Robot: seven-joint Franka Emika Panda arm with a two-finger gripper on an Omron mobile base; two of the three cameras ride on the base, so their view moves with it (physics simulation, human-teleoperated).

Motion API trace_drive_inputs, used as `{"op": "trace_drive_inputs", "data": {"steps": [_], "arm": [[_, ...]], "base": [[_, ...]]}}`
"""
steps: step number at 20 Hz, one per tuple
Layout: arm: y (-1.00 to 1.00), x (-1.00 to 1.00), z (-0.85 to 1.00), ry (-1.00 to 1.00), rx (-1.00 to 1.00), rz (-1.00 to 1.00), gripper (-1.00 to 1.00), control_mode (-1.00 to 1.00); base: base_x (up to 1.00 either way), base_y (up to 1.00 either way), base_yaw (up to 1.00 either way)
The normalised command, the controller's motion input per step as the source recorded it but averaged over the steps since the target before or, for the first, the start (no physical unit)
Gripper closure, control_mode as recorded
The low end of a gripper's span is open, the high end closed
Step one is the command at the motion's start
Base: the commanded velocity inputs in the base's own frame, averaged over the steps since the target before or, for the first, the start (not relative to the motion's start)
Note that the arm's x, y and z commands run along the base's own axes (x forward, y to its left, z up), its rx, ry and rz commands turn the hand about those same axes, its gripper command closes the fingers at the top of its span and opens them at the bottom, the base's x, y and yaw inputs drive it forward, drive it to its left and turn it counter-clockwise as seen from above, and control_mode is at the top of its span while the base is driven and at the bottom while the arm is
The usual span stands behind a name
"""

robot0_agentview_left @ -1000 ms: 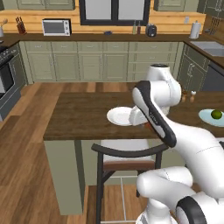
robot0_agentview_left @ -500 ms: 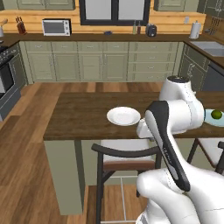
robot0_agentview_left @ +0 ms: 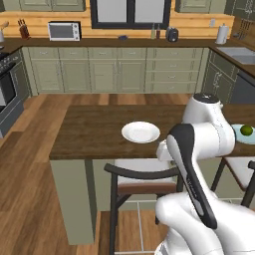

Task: Pick the chicken drumstick and lime from their plates and place them in the bowl. Then put the bowl in the fridge.

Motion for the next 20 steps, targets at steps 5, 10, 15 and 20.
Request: {"op": "trace_drive_inputs", "data": {"steps": [5,10,15,20], "arm": [[0.0,0.0,0.0,0.0,0.0,0.0,1.0,1.0],[0.0,0.0,0.0,0.0,0.0,0.0,1.0,1.0],[0.0,0.0,0.0,0.0,0.0,0.0,1.0,1.0],[0.0,0.0,0.0,0.0,0.0,0.0,1.0,1.0]], "base": [[-0.34,-0.66,-0.1],[-0.33,-0.99,-0.37],[-0.2,-1.0,-0.26],[0.01,-1.0,-0.1]]}}
